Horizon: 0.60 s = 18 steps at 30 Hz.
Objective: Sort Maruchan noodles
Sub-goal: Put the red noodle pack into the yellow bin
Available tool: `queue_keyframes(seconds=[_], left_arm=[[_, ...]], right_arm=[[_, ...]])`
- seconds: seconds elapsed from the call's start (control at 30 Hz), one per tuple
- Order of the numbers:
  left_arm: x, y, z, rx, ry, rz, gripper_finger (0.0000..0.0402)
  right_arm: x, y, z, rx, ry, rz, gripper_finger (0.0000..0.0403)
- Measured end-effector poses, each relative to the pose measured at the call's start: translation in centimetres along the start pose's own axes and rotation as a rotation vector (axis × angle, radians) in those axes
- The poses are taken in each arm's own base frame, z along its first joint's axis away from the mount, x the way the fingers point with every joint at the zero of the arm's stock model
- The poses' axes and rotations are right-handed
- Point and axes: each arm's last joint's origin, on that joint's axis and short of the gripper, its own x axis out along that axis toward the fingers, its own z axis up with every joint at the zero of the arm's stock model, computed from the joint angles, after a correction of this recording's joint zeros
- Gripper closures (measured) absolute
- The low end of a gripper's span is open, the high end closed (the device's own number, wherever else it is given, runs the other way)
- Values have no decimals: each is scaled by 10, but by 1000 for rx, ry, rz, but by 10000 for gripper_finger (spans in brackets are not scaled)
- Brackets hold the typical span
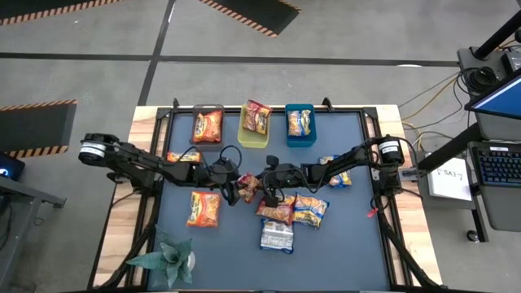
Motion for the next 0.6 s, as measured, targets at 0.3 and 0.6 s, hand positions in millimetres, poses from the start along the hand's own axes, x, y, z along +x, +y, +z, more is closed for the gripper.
queue_keyframes(seconds=[0.3,0.6], left_arm=[[0,0,0,-7,7,-12,313],[0,0,0,4,8,-16,310]], right_arm=[[0,0,1,44,-6,3,223],[-9,-2,14,58,-23,1,158]])
